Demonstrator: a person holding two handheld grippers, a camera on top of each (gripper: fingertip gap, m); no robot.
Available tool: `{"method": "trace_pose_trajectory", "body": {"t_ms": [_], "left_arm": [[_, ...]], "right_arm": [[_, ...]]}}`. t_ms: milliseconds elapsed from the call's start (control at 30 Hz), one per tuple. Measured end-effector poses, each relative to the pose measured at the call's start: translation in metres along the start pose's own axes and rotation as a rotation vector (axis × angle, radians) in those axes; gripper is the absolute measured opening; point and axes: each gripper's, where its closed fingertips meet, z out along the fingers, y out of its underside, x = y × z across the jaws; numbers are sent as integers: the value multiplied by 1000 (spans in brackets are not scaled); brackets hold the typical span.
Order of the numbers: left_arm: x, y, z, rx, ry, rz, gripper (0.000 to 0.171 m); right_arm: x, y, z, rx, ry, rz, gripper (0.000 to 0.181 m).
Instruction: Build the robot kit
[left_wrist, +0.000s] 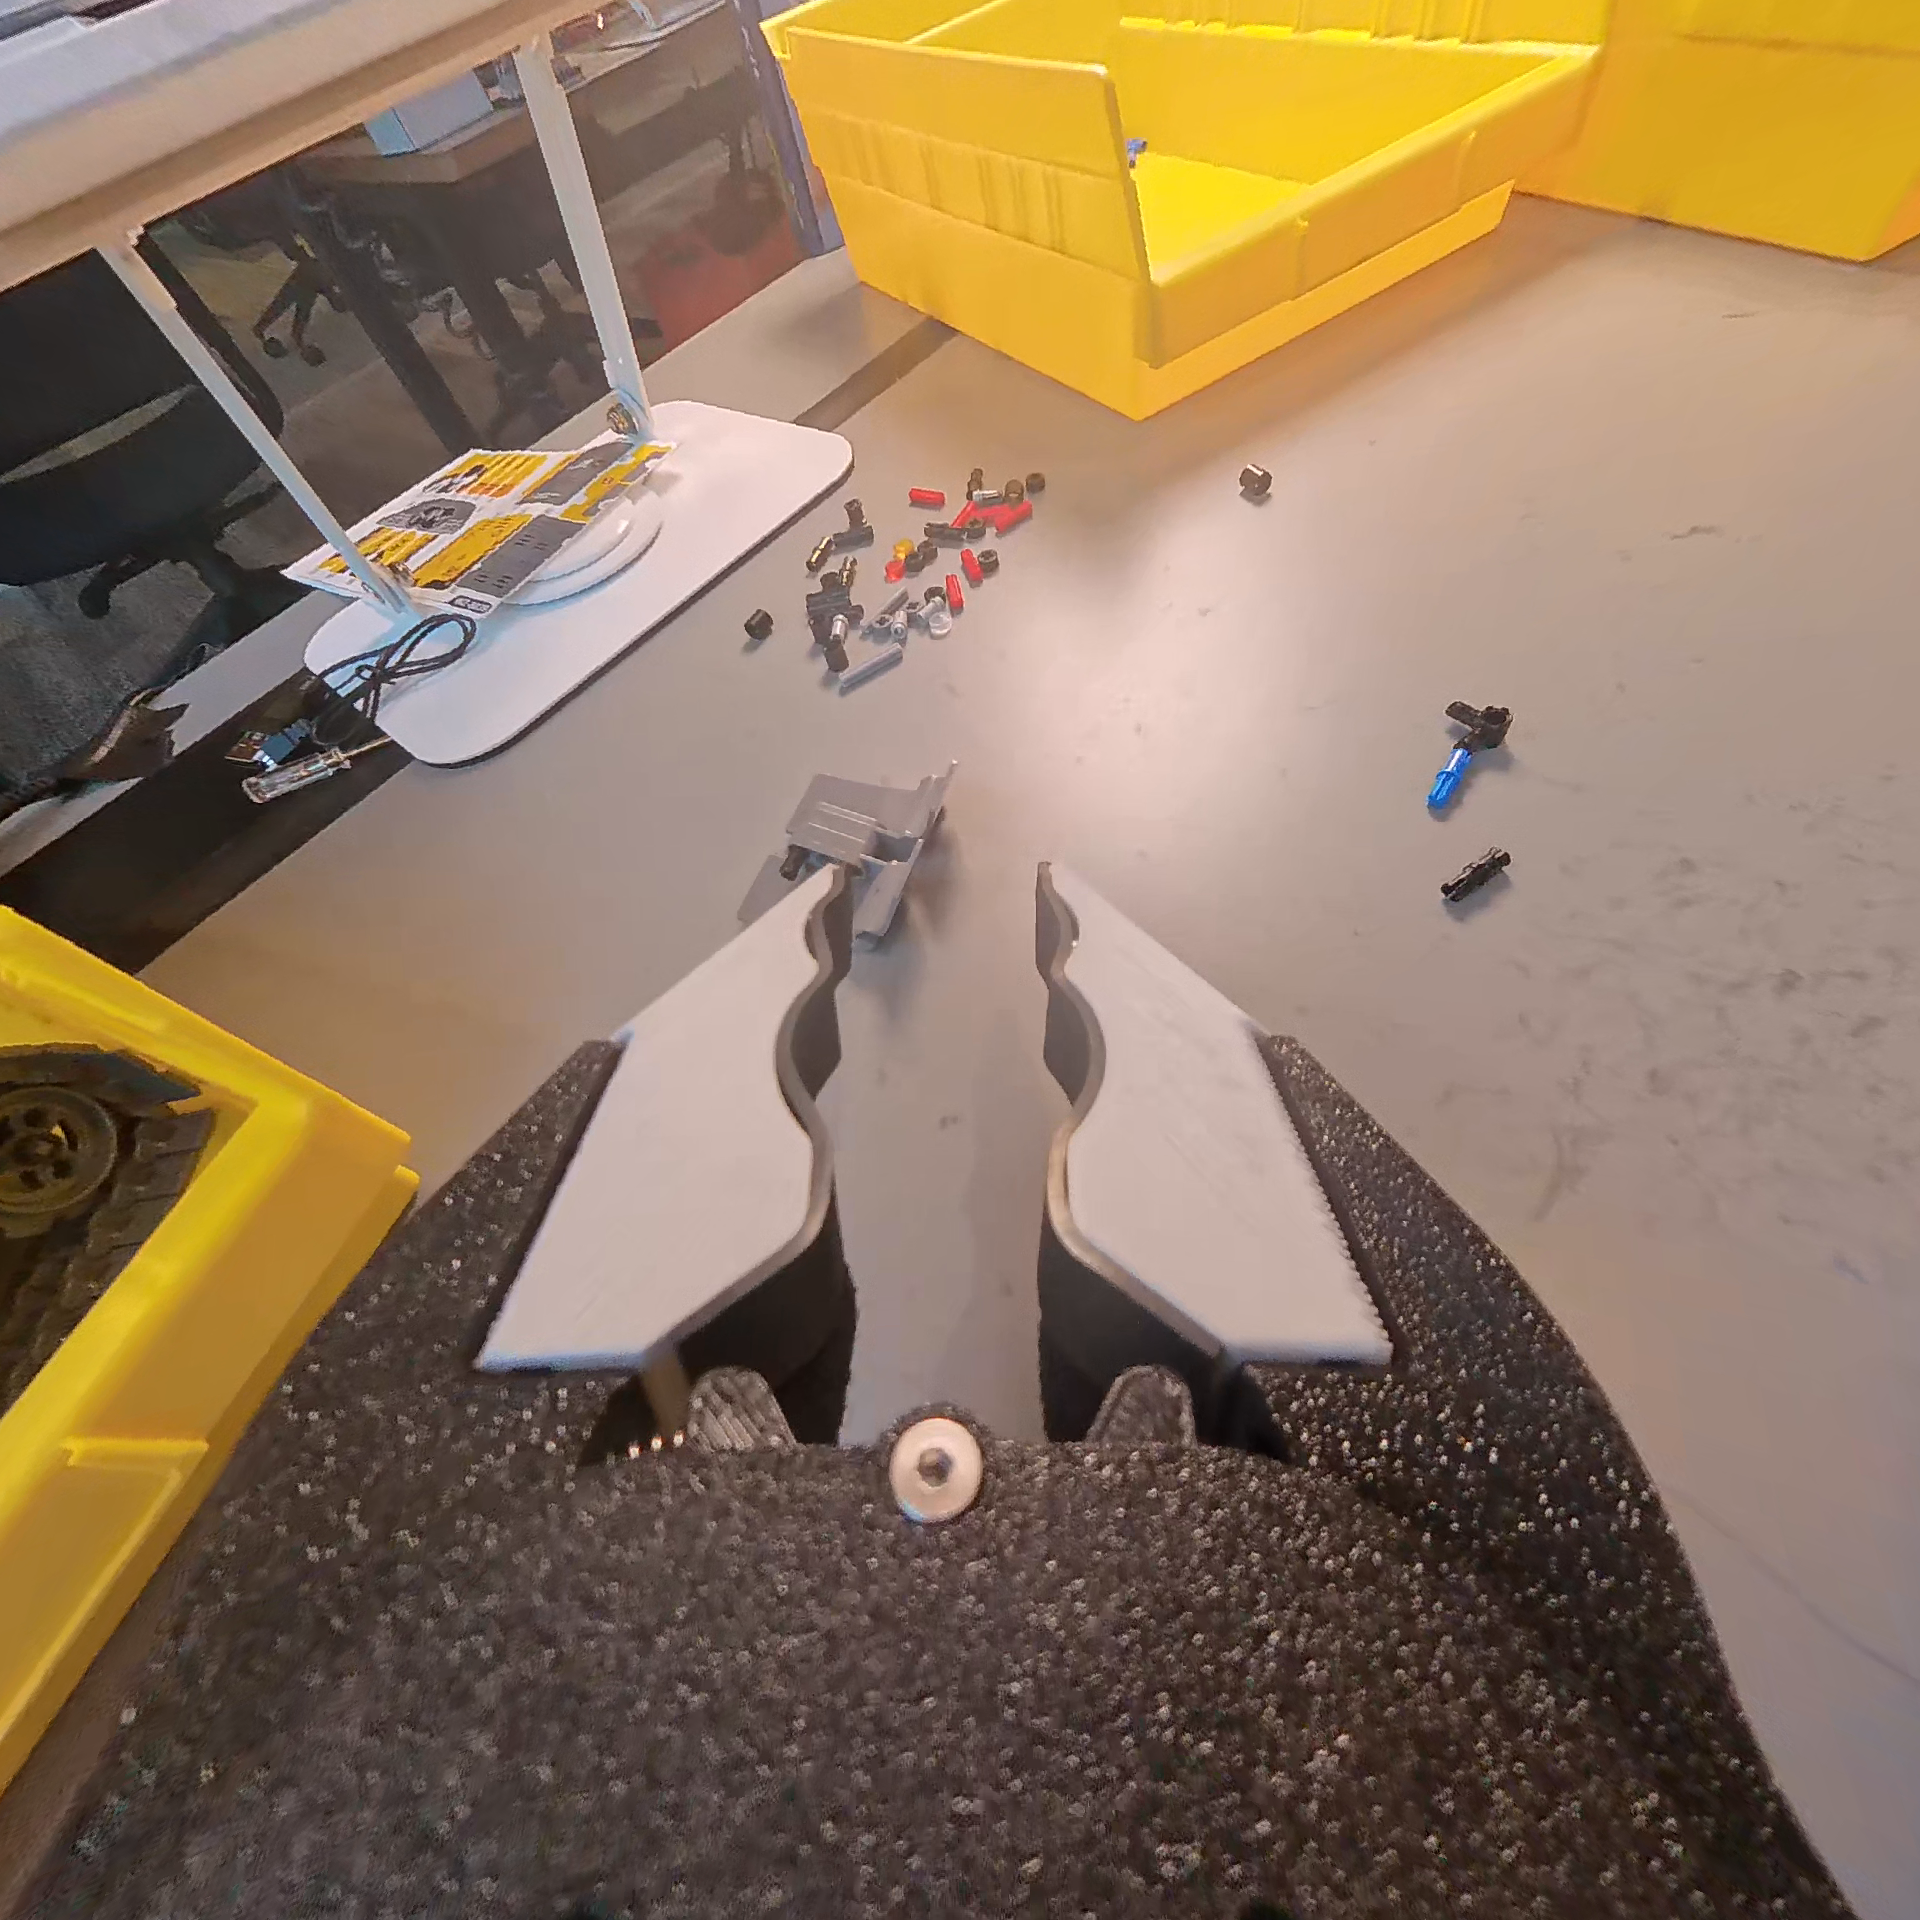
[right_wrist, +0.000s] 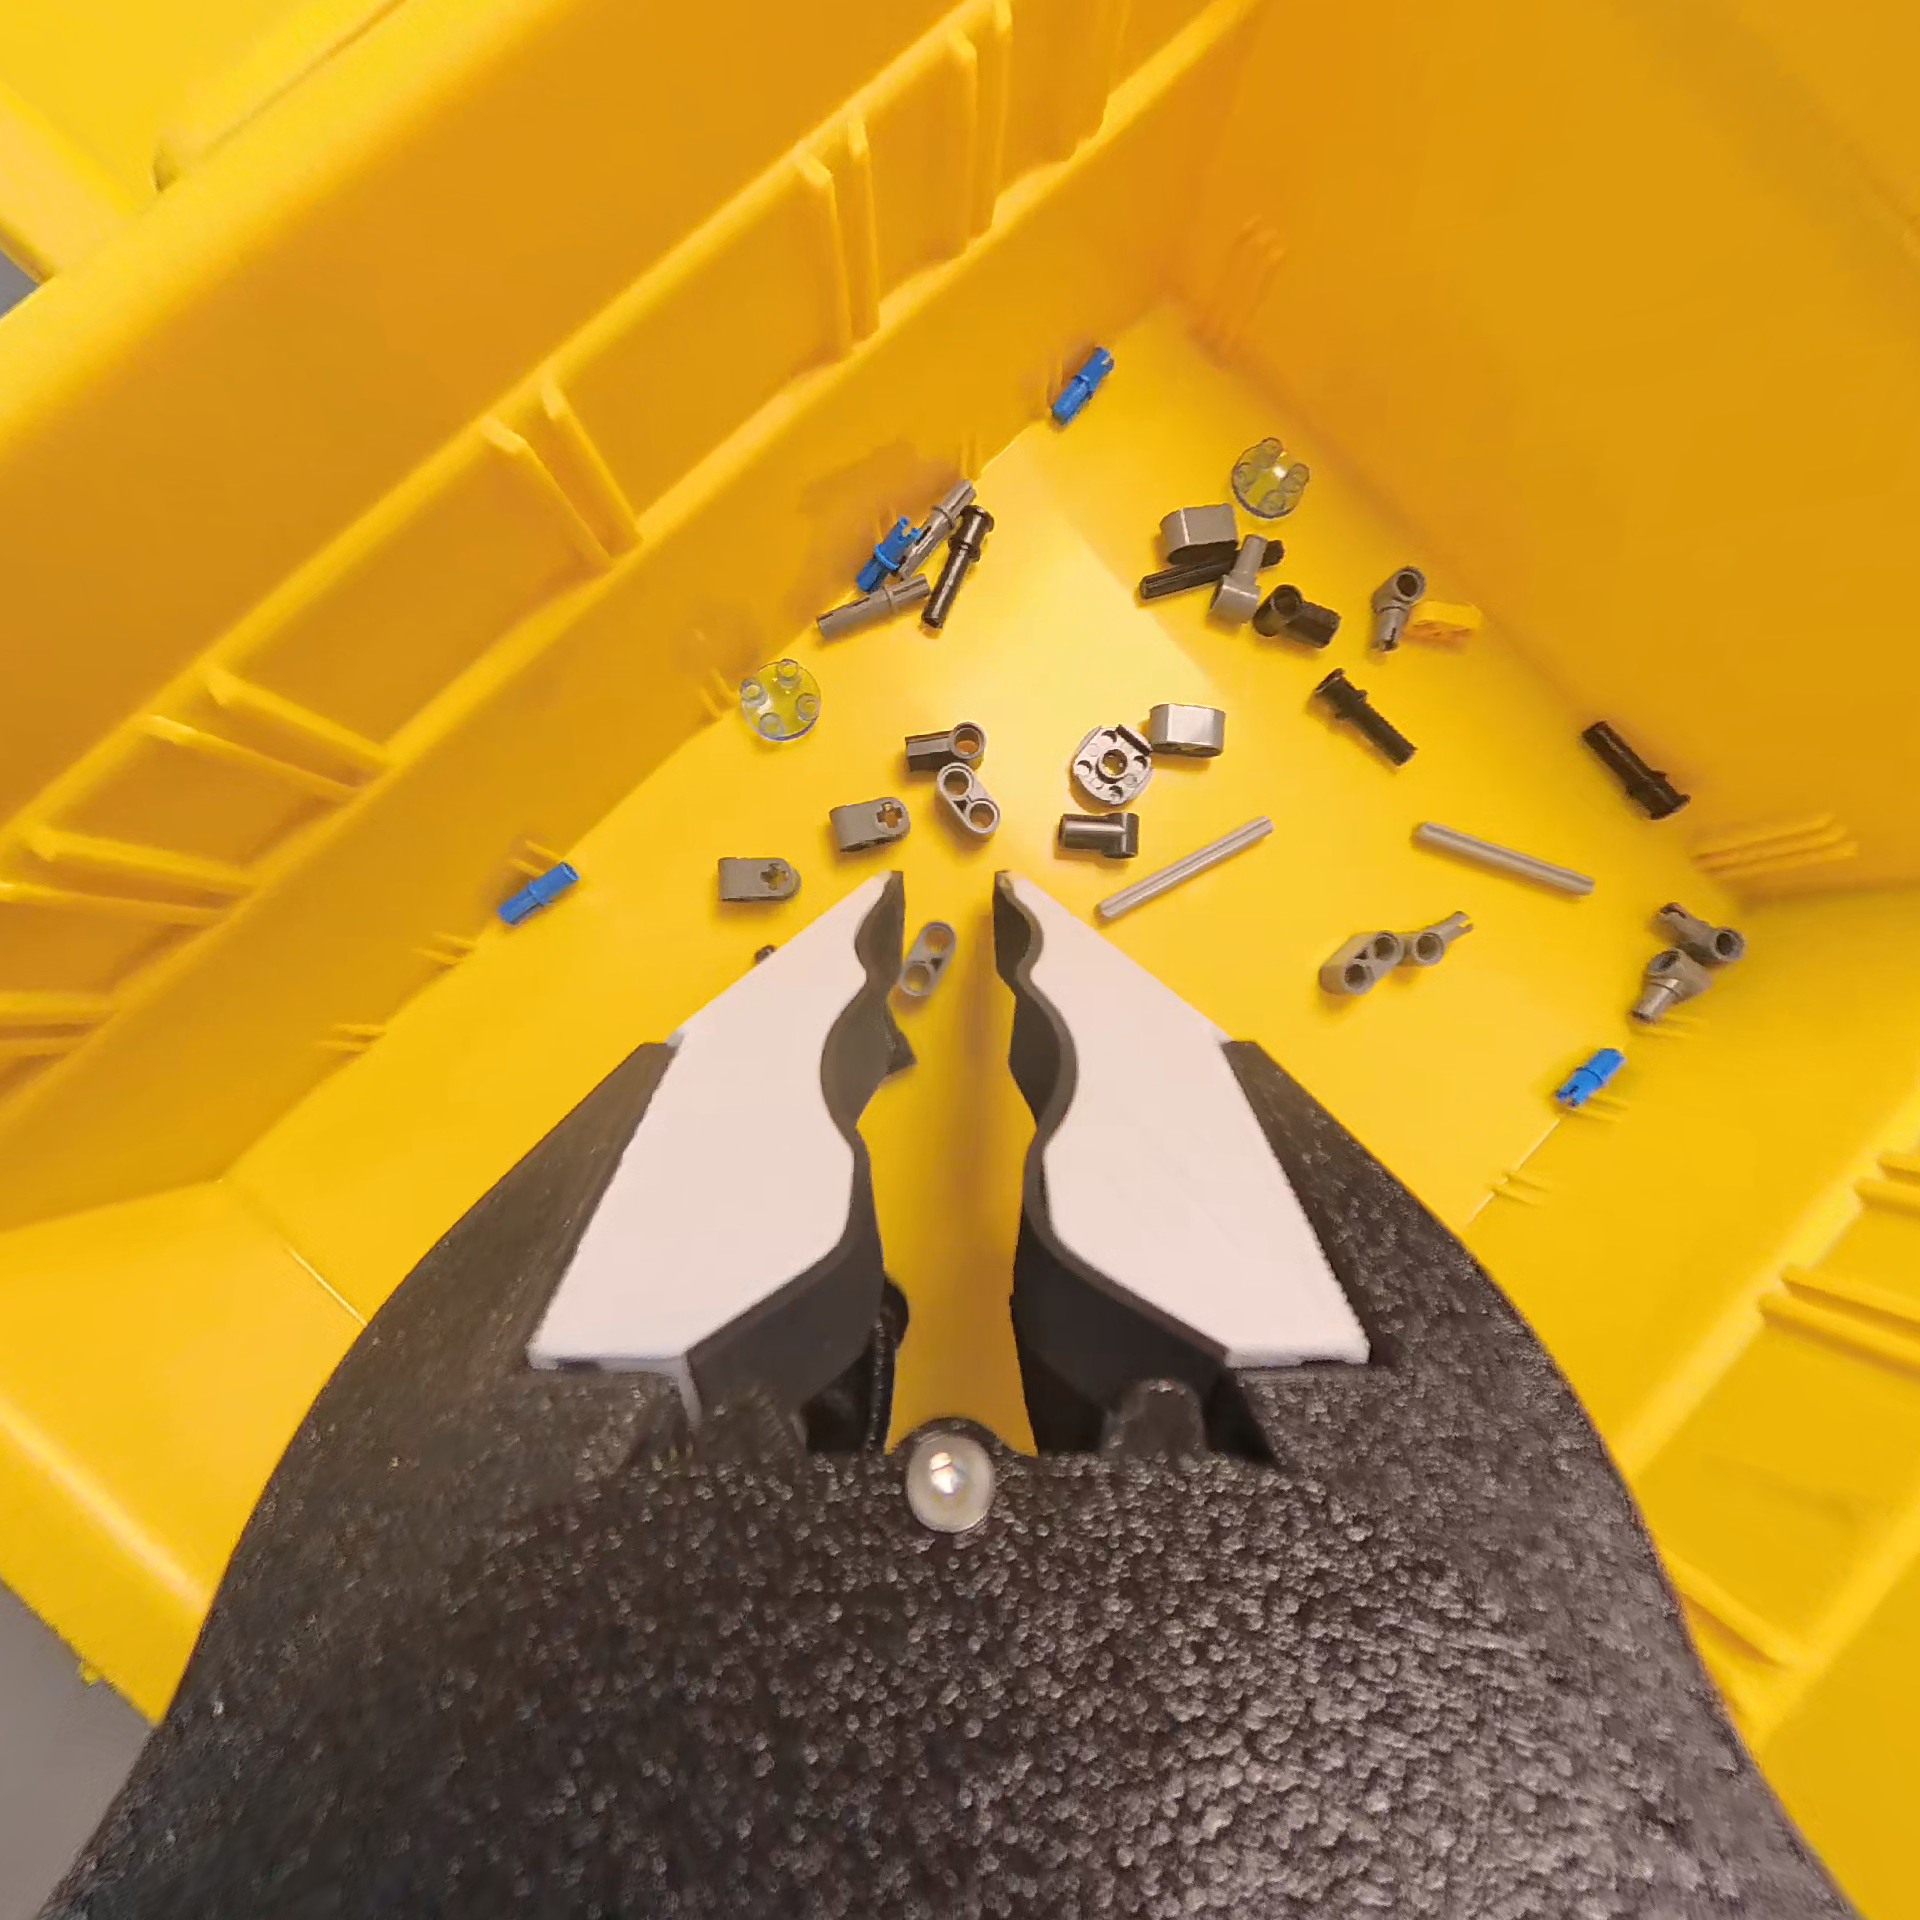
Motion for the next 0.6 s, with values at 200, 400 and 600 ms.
{"method": "trace_pose_trajectory", "body": {"t_ms": [200,400,600], "left_arm": [[0,1,1,-6,-5,5,34],[0,1,1,-7,-5,7,34],[1,0,0,0,2,6,34]], "right_arm": [[-7,-7,3,31,-53,17,18],[-15,-10,11,29,-79,14,18],[-16,-12,15,37,-87,21,17]]}}
